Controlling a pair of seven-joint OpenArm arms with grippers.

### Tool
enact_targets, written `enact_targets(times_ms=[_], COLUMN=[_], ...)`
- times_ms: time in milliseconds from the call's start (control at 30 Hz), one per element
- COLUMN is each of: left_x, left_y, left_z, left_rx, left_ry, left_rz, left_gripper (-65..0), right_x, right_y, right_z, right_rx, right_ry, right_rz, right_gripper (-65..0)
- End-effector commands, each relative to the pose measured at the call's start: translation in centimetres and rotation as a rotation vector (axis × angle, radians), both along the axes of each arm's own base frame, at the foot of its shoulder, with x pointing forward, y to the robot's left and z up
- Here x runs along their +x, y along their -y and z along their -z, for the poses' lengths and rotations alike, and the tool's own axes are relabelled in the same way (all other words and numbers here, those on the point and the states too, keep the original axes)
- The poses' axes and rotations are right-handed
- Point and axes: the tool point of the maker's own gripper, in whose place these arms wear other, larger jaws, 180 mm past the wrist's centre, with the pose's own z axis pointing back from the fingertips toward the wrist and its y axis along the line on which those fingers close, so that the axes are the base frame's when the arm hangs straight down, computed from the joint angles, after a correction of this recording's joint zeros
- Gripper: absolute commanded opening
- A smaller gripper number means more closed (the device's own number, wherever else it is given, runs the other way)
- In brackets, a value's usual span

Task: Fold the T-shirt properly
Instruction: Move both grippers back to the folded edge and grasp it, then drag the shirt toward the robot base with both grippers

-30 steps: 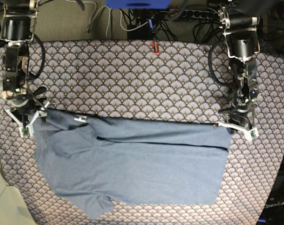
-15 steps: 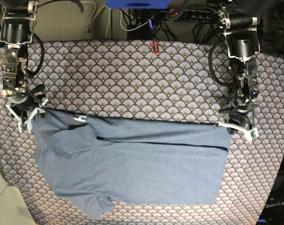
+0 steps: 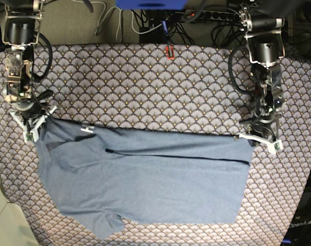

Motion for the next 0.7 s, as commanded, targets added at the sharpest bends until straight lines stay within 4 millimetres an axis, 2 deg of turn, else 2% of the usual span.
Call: enact_targets(times_ms=[0,67,200,267,333,433,667], left_x=[0.4,0.4,0.5,-0.3,-0.5,-1.0,-4.1], left_y=[-0.3,-0.3,-0.4,-0.5,-1.1,-1.0,-2.2], left_z=[-0.6,-0.6,-1.1,-1.1,-2.1,-2.9,-3.7], left_rx=[0.007,0.007,0.017,0.019,0.037,0.051,0.128], left_ry=[-0.002,-0.001,0.005,-0.025,-0.029,-0.035,-0.046], left_rz=[0.006,0.005,0.011,0.026,0.04,0.06,0.086], left_gripper=[-64.7,-64.7,-64.7,-64.7,-64.7,-64.7,-64.7], right_x=[0.1,-0.4,-0.5,-0.9,-1.5,-2.4,-5.2], right_y=[0.7,0.7,0.3,-0.1,-0.4,-0.7,-0.9], right_z=[-0.5,-0.2,-1.6,-2.0,-2.1,-2.0,-2.3], right_rx=[-0.024,-0.027,-0.047,-0.058,-0.066,-0.071,-0.107], right_ry=[-0.002,-0.012,0.022,0.032,0.033,0.027,0.007], right_rz=[0.004,0.003,-0.022,-0.038,-0.05,-0.062,-0.107], right_gripper=[-65.0,-65.0,-65.0,-65.0,-65.0,-65.0,-65.0])
